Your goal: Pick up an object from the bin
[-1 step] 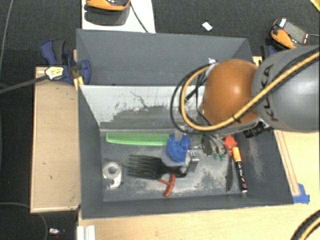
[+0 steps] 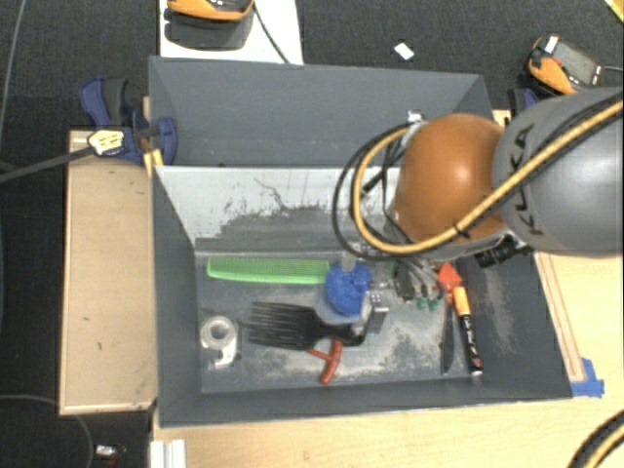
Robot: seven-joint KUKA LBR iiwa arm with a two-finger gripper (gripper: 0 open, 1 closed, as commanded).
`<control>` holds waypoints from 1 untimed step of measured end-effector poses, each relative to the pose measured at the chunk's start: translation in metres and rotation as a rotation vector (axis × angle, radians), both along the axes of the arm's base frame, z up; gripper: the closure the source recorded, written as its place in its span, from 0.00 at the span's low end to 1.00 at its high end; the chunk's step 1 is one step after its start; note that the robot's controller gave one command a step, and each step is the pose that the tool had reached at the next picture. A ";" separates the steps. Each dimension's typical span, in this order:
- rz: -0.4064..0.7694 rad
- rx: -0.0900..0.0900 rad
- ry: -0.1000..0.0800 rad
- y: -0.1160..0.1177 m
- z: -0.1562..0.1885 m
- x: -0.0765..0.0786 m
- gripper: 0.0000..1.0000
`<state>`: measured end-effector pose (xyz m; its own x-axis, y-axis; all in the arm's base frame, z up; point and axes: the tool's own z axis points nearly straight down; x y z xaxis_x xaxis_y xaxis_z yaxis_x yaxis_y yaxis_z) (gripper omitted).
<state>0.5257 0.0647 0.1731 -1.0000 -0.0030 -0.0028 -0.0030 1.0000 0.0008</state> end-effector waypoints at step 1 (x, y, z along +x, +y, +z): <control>-0.141 0.001 -0.002 -0.020 -0.060 0.032 0.00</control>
Offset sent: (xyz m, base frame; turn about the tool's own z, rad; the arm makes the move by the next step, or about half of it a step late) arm 0.0583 -0.0397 -0.1031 0.0041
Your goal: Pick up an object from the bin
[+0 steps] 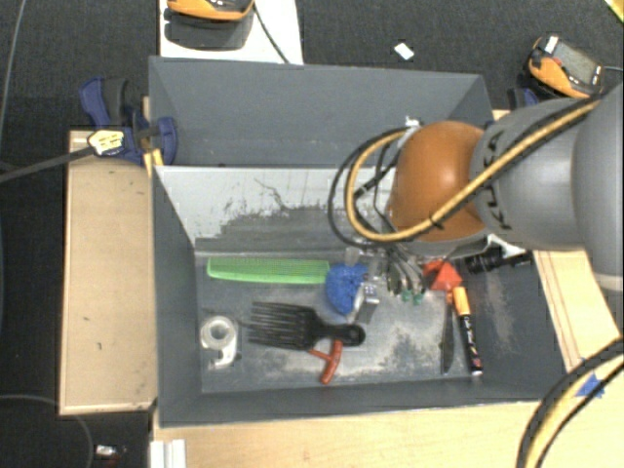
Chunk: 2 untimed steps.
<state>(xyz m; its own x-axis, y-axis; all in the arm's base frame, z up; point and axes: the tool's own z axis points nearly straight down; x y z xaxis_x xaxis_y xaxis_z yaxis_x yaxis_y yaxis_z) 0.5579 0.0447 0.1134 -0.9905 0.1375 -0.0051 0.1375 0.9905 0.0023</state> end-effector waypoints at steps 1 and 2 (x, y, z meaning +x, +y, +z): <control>0.130 0.000 -0.009 -0.016 -0.036 0.024 0.00; -0.204 0.002 -0.004 0.000 -0.042 0.026 0.00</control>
Offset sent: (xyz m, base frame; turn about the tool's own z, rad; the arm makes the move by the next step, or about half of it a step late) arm 0.0249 0.0062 -0.0434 0.2277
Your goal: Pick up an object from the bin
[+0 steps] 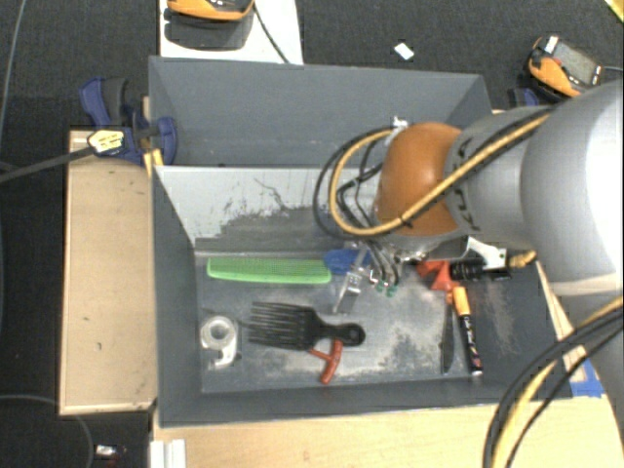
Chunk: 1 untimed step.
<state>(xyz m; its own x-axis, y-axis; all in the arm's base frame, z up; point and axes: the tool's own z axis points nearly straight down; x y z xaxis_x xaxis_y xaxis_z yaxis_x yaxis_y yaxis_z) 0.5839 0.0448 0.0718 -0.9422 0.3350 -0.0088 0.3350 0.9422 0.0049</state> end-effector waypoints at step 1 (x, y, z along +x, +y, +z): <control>0.236 -0.004 -0.003 0.026 0.000 -0.002 0.00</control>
Offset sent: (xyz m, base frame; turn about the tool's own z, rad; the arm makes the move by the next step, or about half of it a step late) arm -0.0060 0.0759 -0.0018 -0.0001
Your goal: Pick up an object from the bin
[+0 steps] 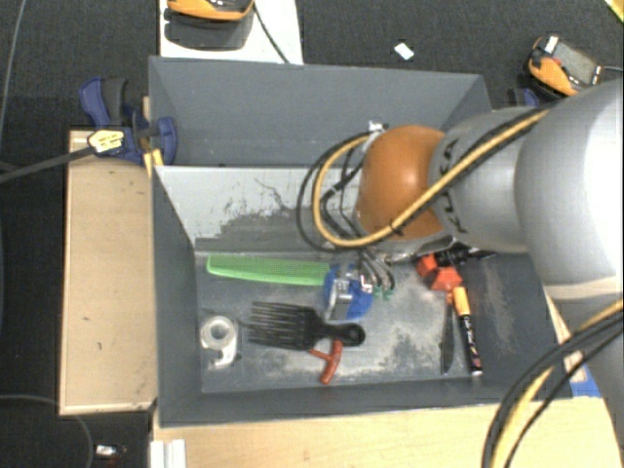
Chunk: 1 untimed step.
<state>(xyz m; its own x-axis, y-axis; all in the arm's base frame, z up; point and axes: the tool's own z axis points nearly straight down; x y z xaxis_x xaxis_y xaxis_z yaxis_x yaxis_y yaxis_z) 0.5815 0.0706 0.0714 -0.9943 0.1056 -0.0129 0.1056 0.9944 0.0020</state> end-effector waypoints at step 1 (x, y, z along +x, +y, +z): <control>-0.235 0.005 0.001 0.051 -0.001 -0.003 1.00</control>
Offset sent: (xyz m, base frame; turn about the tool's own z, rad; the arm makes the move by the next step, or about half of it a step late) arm 0.0000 0.0000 0.0000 0.0000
